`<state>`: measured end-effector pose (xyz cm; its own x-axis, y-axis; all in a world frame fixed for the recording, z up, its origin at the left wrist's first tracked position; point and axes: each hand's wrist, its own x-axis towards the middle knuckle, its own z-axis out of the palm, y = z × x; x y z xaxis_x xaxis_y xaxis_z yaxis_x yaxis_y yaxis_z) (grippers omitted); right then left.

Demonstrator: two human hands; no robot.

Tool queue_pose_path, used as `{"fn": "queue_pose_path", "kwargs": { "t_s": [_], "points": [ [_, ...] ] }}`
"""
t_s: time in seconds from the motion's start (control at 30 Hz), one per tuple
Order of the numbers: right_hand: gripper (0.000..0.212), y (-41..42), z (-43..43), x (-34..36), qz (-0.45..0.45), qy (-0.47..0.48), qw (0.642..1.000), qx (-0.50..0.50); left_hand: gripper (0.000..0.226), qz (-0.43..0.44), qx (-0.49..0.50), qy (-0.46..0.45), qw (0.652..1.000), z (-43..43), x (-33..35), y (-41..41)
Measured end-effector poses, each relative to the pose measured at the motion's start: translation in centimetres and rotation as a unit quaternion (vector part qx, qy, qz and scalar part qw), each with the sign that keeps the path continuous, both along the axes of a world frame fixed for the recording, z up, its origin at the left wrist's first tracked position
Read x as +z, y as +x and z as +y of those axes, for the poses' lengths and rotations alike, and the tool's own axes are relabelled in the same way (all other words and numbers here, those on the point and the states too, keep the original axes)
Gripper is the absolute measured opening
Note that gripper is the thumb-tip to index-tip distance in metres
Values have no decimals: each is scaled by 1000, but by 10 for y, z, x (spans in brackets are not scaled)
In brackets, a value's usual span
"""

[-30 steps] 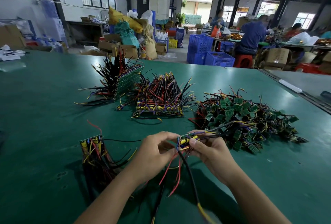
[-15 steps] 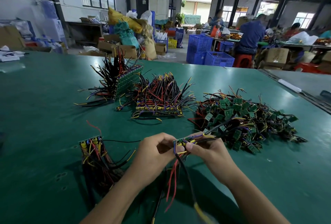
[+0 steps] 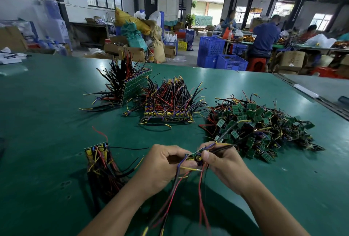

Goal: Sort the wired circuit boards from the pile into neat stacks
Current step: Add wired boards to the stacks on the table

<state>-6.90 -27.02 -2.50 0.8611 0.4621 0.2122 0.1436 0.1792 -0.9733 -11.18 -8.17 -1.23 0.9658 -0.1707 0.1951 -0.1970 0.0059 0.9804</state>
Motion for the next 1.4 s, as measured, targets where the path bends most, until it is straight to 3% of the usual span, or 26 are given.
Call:
{"fn": "queue_pose_path", "kwargs": {
  "t_s": [0.2,0.27,0.33,0.4,0.53,0.77,1.03,1.07,1.13,1.23,1.4],
  "points": [
    [23,-8,8,8,87,143,984,59,19,-21,-9,-28,999,-3,4,-1],
    [30,-8,7,10,120,182,975,52,22,-15,-9,-66,998,-3,4,0],
    [23,-5,1,12,145,208,967,19,20,-9,7,-76,997,-2,3,2],
    [12,-1,-4,13,149,218,964,-16,18,-1,63,-1,998,1,-1,4],
    [25,3,-9,13,130,188,972,-54,25,-30,80,211,974,-1,-13,6],
    [30,5,-8,9,149,158,975,-37,15,-98,82,367,921,-2,-18,11],
    [32,2,-4,6,141,115,982,-41,43,-133,91,560,812,-8,-21,13],
    [34,3,-3,6,142,113,982,-51,49,-142,94,555,815,-9,-22,12],
    [33,3,-2,5,139,111,982,-65,57,-178,131,470,855,-10,-19,10],
    [27,3,-1,5,137,107,983,-66,37,-228,204,295,905,-11,-8,2],
    [26,1,-1,5,131,103,986,-24,32,-196,184,196,943,-16,-2,-6]
  ]
}}
